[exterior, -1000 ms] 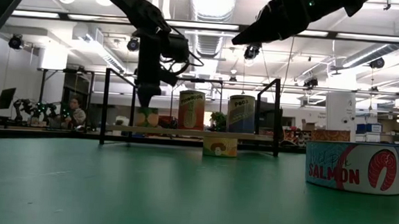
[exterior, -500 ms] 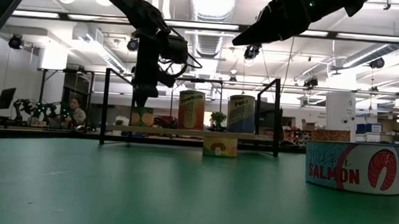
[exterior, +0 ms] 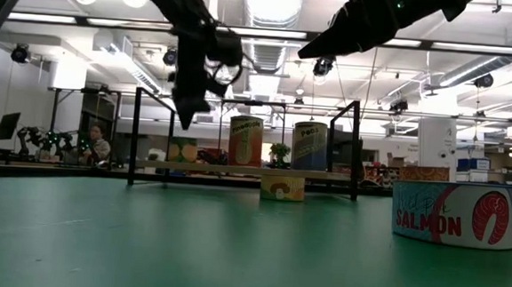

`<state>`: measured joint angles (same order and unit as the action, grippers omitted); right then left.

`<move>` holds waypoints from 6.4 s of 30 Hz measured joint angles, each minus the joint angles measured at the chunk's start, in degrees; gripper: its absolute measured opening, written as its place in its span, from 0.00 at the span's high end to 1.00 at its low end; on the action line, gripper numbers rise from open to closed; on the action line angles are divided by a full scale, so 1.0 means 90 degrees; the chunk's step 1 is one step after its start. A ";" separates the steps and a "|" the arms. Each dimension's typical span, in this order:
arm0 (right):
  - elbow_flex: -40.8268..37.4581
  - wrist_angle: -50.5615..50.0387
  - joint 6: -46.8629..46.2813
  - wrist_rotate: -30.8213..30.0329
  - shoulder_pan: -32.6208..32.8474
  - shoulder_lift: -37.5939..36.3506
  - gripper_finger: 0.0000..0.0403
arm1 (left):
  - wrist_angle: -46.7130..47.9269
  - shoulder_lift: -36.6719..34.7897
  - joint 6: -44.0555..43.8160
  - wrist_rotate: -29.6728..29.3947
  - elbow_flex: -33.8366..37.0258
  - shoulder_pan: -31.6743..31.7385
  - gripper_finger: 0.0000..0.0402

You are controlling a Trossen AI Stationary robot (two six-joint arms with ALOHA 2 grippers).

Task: Pick and place cans onto a shelf
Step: Put the canned meat balls on the shelf

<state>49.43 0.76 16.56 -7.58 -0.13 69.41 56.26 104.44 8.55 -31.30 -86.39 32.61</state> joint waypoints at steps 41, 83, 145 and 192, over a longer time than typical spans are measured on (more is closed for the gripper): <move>0.0850 -0.6535 -0.7961 0.0190 0.0055 0.0009 0.88 | -0.5694 -0.6542 -0.0007 0.1520 0.4723 -0.3957 1.00; 0.0811 -0.6583 -0.8031 -0.0280 -0.0147 0.2103 0.16 | -0.5558 -0.6535 0.0137 0.1522 0.4770 -0.3957 1.00; 0.9345 -0.5082 -0.0002 -0.0699 -0.1195 0.6892 0.29 | -0.5695 -0.8481 0.0348 0.1534 0.5413 -0.3959 1.00; 0.8263 -0.5689 -0.0794 -0.1788 0.0227 0.5234 0.19 | -0.5380 -0.7399 0.0091 0.1517 0.5257 -0.3956 1.00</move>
<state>123.80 -50.44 9.41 -23.68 1.91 116.52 7.84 37.85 9.37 -17.65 -39.08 -2.99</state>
